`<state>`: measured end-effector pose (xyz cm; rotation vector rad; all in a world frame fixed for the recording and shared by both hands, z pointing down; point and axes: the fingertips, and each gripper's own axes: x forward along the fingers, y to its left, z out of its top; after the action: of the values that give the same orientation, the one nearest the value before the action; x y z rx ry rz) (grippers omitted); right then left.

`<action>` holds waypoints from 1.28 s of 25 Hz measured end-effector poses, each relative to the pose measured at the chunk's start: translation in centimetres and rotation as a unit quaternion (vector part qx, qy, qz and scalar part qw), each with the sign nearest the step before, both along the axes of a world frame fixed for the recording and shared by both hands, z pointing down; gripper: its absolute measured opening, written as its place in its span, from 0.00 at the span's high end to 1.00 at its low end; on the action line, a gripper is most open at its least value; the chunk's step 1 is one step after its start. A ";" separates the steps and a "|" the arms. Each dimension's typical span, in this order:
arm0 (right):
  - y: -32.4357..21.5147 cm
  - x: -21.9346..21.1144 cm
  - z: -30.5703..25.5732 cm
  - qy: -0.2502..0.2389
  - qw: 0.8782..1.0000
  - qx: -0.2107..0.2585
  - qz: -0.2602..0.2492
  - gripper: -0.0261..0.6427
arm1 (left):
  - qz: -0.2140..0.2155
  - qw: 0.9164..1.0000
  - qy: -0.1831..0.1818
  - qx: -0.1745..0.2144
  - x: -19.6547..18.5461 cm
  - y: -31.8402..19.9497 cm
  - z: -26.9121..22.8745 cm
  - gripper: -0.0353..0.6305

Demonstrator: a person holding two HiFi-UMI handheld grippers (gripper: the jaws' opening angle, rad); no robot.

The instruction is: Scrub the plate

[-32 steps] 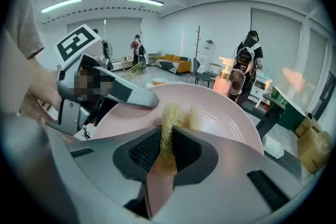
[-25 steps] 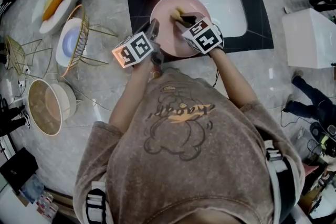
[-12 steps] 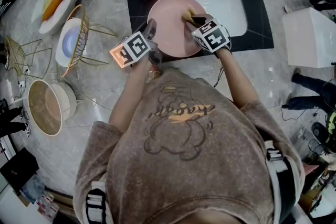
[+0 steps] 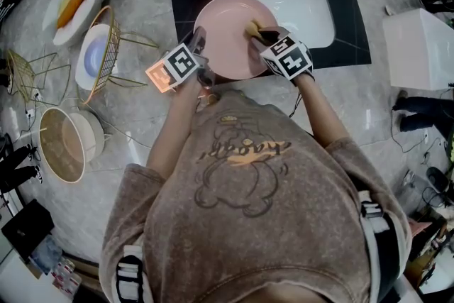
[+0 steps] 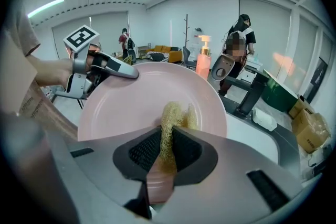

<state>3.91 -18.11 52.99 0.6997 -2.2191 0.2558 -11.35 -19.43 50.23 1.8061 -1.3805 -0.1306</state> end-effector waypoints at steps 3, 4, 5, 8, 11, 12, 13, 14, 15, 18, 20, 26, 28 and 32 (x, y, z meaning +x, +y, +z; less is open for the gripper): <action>0.5 -0.4 -1.1 -0.029 1.000 0.006 0.002 0.87 | -0.009 1.000 -0.005 -0.004 -0.7 0.1 0.6 0.88; 0.6 -0.5 -1.6 -0.041 0.999 0.008 0.005 0.87 | -0.013 1.000 -0.005 -0.005 -1.0 0.1 0.9 0.88; 0.6 -0.6 -2.1 -0.051 0.999 0.011 0.008 0.87 | -0.017 1.000 -0.006 -0.007 -1.4 0.1 1.1 0.88; 0.8 -0.8 -3.4 -0.077 0.997 0.019 0.012 0.87 | -0.032 0.999 0.000 -0.019 -2.7 0.2 2.5 0.88; 1.0 -0.8 -4.1 -0.096 0.995 0.021 0.015 0.87 | -0.049 0.998 0.001 -0.032 -4.1 0.4 4.3 0.88; 1.1 -0.8 -4.1 -0.097 0.995 0.021 0.015 0.87 | -0.052 0.998 -0.002 -0.037 -4.5 0.5 4.8 0.88; 1.2 -0.8 -4.1 -0.097 0.995 0.020 0.015 0.87 | -0.055 0.998 -0.004 -0.041 -4.9 0.6 5.4 0.88; 1.3 -0.8 -4.1 -0.096 0.995 0.020 0.014 0.87 | -0.058 0.997 -0.007 -0.046 -5.2 0.6 6.0 0.88; 1.4 -0.9 -4.0 -0.095 0.995 0.019 0.013 0.87 | -0.060 0.997 -0.008 -0.051 -5.5 0.7 6.6 0.88; 1.6 -1.0 -3.9 -0.095 0.995 0.016 0.011 0.87 | -0.064 0.996 -0.005 -0.063 -5.9 0.7 8.1 0.88; 1.7 -1.1 -3.8 -0.095 0.995 0.015 0.010 0.87 | -0.065 0.995 -0.006 -0.070 -6.1 0.7 9.0 0.88; 1.8 -0.9 -3.5 -0.092 0.996 0.012 0.010 0.87 | -0.058 0.994 -0.019 -0.087 -5.9 0.8 10.7 0.88; 1.8 -0.9 -3.4 -0.091 0.996 0.011 0.011 0.87 | -0.058 0.994 -0.022 -0.091 -5.9 0.7 11.1 0.88; 1.9 -0.8 -3.2 -0.091 0.996 0.010 0.013 0.87 | -0.064 0.992 -0.037 -0.099 -6.3 0.6 11.6 0.88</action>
<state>3.10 -16.22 49.77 0.7416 -2.3887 0.3215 -17.67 -18.86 61.78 1.5734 -1.5075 0.0061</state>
